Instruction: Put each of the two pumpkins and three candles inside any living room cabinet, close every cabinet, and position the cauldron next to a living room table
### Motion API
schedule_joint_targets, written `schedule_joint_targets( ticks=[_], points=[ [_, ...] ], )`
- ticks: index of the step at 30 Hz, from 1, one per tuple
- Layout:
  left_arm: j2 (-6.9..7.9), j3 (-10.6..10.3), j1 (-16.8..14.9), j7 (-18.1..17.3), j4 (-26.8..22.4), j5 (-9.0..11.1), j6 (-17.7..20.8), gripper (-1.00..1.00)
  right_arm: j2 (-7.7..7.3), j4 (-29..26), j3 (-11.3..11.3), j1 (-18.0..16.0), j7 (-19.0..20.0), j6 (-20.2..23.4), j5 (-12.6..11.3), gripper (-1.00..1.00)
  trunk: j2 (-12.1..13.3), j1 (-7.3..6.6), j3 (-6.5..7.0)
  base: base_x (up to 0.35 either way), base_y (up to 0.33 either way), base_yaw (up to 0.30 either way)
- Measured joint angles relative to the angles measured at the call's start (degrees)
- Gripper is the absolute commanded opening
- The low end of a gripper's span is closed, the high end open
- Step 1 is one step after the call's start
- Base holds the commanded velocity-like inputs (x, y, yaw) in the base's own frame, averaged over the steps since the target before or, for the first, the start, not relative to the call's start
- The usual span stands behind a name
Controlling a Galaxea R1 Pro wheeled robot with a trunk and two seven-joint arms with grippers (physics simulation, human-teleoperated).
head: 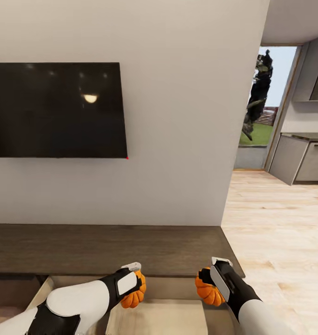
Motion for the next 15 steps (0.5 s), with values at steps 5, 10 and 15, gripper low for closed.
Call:
schedule_joint_targets(
  ticks=[5, 10, 15],
  points=[
    [0.0, 0.2, -5.43, 1.66, 0.13, 0.08, 13.49, -1.0, -0.06, -0.35, -0.17, -0.19, -0.35, 0.97, 0.06, -1.0, -2.01, 1.1, -0.9, 0.0, 0.0, 0.0],
    [-0.01, 0.09, -9.06, 1.38, 3.21, -0.41, 24.07, -1.0, 0.23, -0.35, -0.23, -3.08, -0.36, 6.86, -0.28, -1.0, -4.01, 2.19, -1.78, 0.0, 0.0, 0.0],
    [-0.01, 0.25, -11.12, 1.02, 3.55, -0.4, 30.03, -1.0, 0.97, 3.64, -0.25, -12.01, -0.3, 16.7, 0.05, -1.0, -6.02, 3.29, -2.69, 0.0, 0.0, 0.0]
  ],
)
